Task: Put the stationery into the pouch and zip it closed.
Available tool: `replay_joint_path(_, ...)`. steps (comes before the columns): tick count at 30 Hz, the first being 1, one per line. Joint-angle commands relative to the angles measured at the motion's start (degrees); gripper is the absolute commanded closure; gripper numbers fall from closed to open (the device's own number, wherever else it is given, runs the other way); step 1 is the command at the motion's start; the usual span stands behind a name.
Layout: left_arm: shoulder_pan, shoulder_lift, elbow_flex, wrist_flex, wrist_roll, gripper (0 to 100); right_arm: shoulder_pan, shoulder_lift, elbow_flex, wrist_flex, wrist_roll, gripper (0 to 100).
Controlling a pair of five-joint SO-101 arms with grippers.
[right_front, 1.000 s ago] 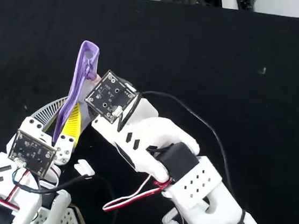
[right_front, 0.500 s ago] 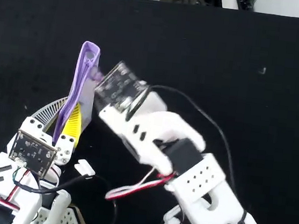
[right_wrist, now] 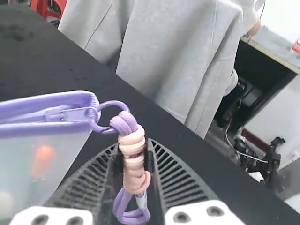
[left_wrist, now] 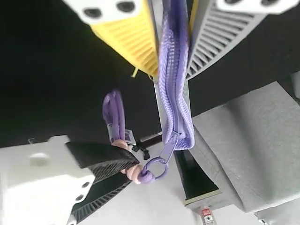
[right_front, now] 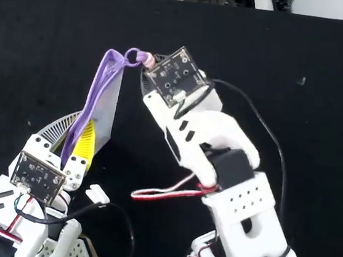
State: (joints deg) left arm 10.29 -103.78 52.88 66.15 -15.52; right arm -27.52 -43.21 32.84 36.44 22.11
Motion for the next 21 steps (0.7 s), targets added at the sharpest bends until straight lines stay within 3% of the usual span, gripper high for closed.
replay_joint_path(1, 0.3, -0.7, -5.6, 0.7, -0.1, 97, 4.0, 4.3, -4.4, -3.6, 0.4, 98.7)
replay_joint_path(10, 0.3, -0.7, -10.0, 4.0, -0.2, 97, 11.3, 18.2, -13.1, -4.3, 0.0, 98.7)
replay_joint_path(21, 0.3, -0.7, -9.9, 4.1, -0.2, 97, 17.7, 21.5, -14.6, -6.0, 0.1, 98.7)
